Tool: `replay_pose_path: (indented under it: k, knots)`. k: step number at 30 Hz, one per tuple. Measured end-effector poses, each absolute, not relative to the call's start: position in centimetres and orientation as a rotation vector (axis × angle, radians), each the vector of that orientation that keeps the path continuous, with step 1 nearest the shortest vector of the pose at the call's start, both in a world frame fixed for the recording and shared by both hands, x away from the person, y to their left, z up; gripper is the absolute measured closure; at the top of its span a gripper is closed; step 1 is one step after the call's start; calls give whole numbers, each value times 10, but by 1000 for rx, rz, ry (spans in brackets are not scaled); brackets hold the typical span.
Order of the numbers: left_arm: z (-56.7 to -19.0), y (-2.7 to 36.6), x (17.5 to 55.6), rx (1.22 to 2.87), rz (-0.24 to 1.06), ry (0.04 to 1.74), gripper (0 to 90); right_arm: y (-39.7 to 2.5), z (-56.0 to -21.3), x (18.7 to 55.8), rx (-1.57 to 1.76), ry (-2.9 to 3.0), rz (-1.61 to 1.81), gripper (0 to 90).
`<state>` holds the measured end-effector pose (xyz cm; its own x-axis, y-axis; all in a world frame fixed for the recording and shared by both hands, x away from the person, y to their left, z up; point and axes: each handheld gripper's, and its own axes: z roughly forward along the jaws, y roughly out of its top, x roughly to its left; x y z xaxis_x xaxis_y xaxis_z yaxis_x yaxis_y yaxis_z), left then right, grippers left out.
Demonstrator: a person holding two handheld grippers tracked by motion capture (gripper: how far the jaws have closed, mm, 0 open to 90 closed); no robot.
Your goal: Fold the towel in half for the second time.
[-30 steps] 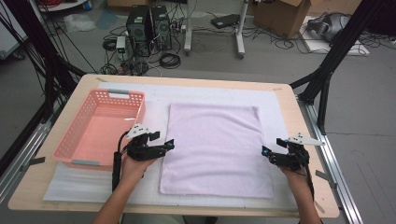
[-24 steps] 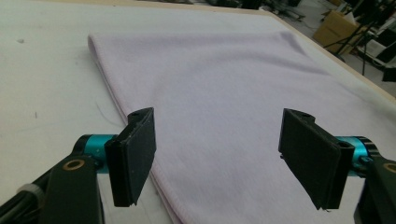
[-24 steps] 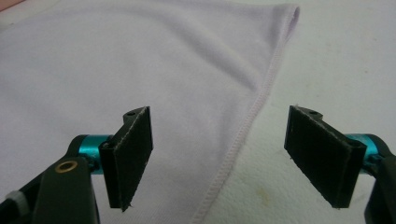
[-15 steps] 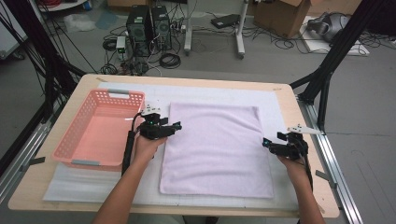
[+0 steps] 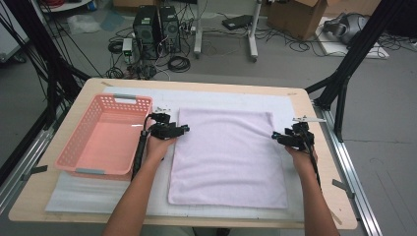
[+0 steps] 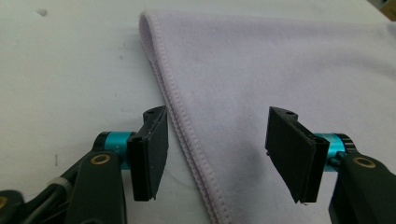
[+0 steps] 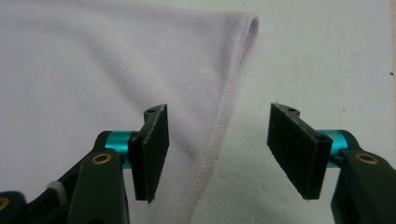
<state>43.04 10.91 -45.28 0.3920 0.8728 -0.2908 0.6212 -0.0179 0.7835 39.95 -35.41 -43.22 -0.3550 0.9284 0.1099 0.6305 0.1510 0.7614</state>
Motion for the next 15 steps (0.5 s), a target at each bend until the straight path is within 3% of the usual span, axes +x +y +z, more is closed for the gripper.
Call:
replay_pose_path:
  k: [9, 12, 15]
  knots:
    - [-452, 100, 431, 1791, 449, 1331, 470, -337, -445, 416, 1518, 2059, 960, 505]
    - [-452, 92, 430, 1851, 535, 1315, 509, -335, -445, 416, 1513, 2073, 971, 646]
    - [-451, 94, 430, 1850, 539, 1319, 570, -334, -445, 415, 1515, 2091, 998, 773]
